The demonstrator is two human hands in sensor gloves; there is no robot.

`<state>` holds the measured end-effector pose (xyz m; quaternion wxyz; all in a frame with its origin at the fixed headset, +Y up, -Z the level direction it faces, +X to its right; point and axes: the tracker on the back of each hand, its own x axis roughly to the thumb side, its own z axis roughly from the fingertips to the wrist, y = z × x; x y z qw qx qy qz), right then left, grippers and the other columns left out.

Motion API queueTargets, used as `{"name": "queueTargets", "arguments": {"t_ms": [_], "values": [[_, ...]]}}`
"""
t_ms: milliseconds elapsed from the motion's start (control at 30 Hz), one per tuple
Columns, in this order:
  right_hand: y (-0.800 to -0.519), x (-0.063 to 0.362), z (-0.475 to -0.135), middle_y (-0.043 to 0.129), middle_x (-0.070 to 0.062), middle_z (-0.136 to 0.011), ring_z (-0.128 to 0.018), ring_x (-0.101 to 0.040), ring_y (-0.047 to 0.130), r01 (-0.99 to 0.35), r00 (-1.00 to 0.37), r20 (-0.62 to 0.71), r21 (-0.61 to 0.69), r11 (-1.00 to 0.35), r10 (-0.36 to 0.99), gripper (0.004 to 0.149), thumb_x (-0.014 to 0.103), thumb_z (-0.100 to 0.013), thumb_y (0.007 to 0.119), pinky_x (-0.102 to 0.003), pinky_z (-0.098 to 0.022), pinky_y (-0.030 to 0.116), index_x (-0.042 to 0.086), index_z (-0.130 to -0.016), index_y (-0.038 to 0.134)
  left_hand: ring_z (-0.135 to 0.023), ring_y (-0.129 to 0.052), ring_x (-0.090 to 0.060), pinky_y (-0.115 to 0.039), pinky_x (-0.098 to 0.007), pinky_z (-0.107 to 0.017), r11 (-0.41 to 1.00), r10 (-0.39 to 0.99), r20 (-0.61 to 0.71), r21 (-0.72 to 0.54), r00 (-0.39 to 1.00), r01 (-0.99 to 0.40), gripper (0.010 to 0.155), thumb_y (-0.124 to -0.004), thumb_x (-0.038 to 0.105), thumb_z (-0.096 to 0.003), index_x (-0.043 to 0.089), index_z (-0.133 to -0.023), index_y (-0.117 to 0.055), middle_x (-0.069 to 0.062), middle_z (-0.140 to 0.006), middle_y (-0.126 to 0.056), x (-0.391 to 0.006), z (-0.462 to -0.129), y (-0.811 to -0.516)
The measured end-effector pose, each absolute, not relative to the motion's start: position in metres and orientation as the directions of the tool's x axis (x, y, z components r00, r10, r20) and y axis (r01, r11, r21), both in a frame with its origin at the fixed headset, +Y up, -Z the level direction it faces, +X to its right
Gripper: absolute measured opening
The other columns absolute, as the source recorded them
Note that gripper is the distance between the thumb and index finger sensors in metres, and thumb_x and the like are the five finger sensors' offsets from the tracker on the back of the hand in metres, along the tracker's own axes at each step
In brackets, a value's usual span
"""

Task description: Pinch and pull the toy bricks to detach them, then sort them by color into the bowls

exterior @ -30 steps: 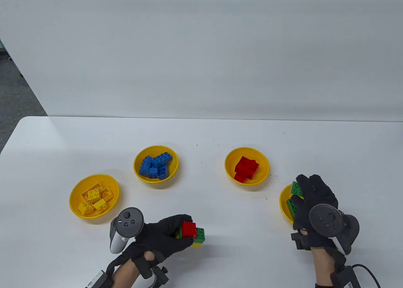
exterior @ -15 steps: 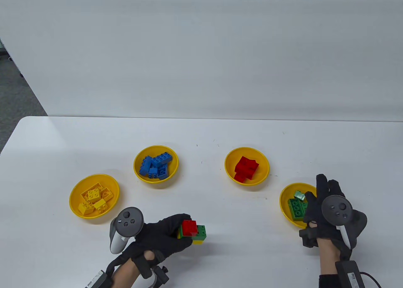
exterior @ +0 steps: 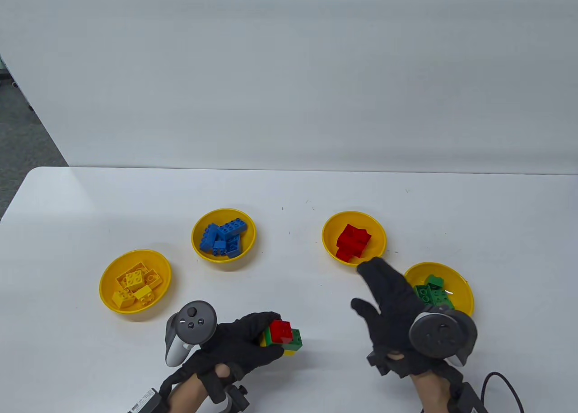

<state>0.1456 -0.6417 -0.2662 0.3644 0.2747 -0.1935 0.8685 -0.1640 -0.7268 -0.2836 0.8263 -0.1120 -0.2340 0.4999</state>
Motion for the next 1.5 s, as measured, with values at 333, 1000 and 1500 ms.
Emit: {"name": "queueTargets", "arguments": {"t_ms": [333,1000,1500], "values": [[-0.687,0.066,-0.256,0.066,-0.03,-0.098,-0.08,-0.055,0.08,-0.534,-0.619,0.62,0.117,-0.837,0.482,0.07,0.043,-0.037,0.082,-0.074,-0.052,0.067,0.003,-0.094,0.071,-0.064,-0.101,-0.041,-0.091,-0.05,-0.045,0.578,0.814,0.354,-0.421,0.461,-0.699,0.068,-0.107,0.038,-0.0386,0.013,-0.096,-0.08,-0.024,-0.09,-0.09,-0.147,-0.274,-0.722],[-0.696,0.081,-0.269,0.082,-0.028,-0.083,-0.064,-0.051,0.093,-0.696,-0.519,0.478,0.245,-0.675,0.708,0.062,0.034,-0.032,0.069,-0.073,-0.048,0.071,-0.005,-0.078,0.082,-0.064,-0.103,-0.042,-0.092,-0.051,-0.045,0.615,0.786,0.405,-0.433,0.467,-0.659,0.068,-0.107,0.035,-0.038,0.009,-0.095,-0.082,-0.026,-0.089,-0.092,-0.142,-0.271,-0.719],[-0.605,0.11,-0.418,0.068,-0.027,-0.097,-0.081,-0.053,0.081,-0.154,-0.953,0.288,-0.191,-0.969,0.095,0.063,0.029,-0.034,0.082,-0.076,-0.056,0.062,0.004,-0.091,0.073,-0.069,-0.1,-0.042,-0.091,-0.05,-0.049,0.554,0.828,0.308,-0.323,0.468,-0.768,0.068,-0.105,0.035,-0.0398,0.012,-0.098,-0.078,-0.024,-0.093,-0.088,-0.192,-0.28,-0.706]]}}
